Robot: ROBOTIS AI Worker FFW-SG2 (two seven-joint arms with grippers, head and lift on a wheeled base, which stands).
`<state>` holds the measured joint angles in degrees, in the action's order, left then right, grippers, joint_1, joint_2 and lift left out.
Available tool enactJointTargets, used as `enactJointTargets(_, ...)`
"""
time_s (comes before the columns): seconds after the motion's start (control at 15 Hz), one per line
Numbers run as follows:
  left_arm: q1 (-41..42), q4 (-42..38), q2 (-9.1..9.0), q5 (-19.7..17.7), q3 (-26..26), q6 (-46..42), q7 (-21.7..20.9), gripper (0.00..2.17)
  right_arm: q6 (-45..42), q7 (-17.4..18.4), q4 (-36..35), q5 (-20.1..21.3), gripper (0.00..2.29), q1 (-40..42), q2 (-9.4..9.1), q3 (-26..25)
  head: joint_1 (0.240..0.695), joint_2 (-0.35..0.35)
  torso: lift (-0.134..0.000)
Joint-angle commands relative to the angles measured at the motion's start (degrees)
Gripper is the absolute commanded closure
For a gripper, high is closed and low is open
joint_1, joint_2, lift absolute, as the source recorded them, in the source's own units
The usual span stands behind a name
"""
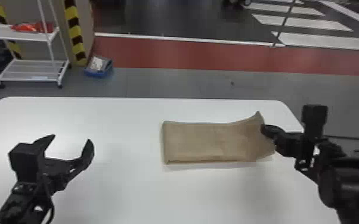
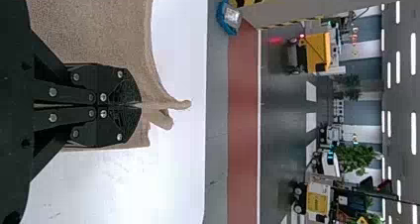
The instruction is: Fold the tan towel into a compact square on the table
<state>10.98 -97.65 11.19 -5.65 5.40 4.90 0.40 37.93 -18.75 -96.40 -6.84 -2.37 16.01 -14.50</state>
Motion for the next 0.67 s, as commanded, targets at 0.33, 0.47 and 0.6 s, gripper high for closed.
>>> enactJointTargets(0.33,-1.05,0.44,0.14,0.02,-0.57,0.86,-0.05,0.07,-25.14,4.78,-2.47,6.05,0.06,5.36,-1.42,0.7,0.695,-0.171,-0.109)
enactJointTargets(0.47,-1.05,0.44,0.14,0.11,-0.57,0.86,-0.05,0.07,-26.37,4.16,-6.61,3.76,0.09,8.96,-1.51,0.53,0.695,-0.165,-0.109)
enactJointTargets(0.6,-1.22,0.44,0.06,0.11,-0.3,0.86,0.04,0.07,-24.61,1.7,-6.61,2.27,0.55,9.67,-1.51,0.88,0.695,-0.153,-0.109)
